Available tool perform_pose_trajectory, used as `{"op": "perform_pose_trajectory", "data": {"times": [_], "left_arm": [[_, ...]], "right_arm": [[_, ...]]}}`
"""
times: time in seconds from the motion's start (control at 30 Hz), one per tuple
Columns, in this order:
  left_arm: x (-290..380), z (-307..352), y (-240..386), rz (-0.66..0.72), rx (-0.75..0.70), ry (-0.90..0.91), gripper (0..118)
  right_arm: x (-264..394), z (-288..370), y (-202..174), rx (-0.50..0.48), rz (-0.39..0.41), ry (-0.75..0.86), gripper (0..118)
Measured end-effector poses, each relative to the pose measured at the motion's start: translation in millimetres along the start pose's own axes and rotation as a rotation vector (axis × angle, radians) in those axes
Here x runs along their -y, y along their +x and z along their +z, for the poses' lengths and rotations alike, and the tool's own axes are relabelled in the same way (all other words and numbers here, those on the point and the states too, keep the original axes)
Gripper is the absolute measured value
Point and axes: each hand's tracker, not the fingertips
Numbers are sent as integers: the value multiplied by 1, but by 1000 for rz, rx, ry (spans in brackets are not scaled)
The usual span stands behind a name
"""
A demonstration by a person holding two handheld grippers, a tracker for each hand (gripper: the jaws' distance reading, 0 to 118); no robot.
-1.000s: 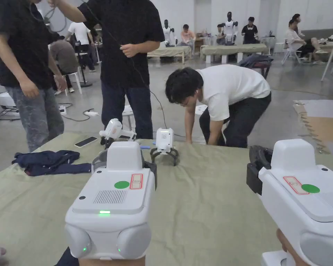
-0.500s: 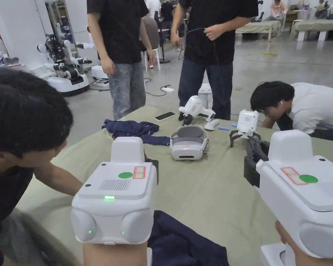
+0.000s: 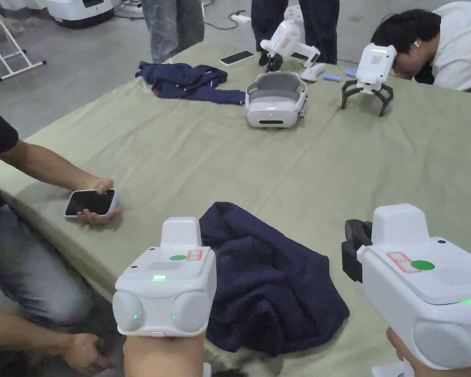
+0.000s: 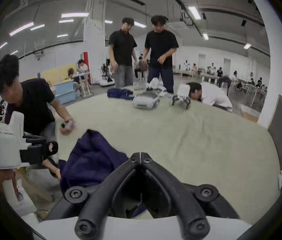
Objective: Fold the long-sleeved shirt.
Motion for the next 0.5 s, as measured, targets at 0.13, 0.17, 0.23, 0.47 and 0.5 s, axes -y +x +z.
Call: {"op": "perform_pose_trajectory", "data": {"times": [0.13,0.17,0.23,0.47,0.5], "left_arm": [[19,-32,-2,17,15,-77,2],[20,-37,-1,16,15,-80,2],[18,-50,2,-6,18,-114,36],[4,-84,20,-20,19,-199,102],[6,-91,25,-19,14,-208,104]], "right_arm": [[13,-13,4,8,-14,-35,0],[12,-14,5,12,-19,-36,0],[10,-15,7,15,-24,-33,0],[2,-13,14,33,-15,-18,0],[3,-13,16,37,-14,-22,0]]}}
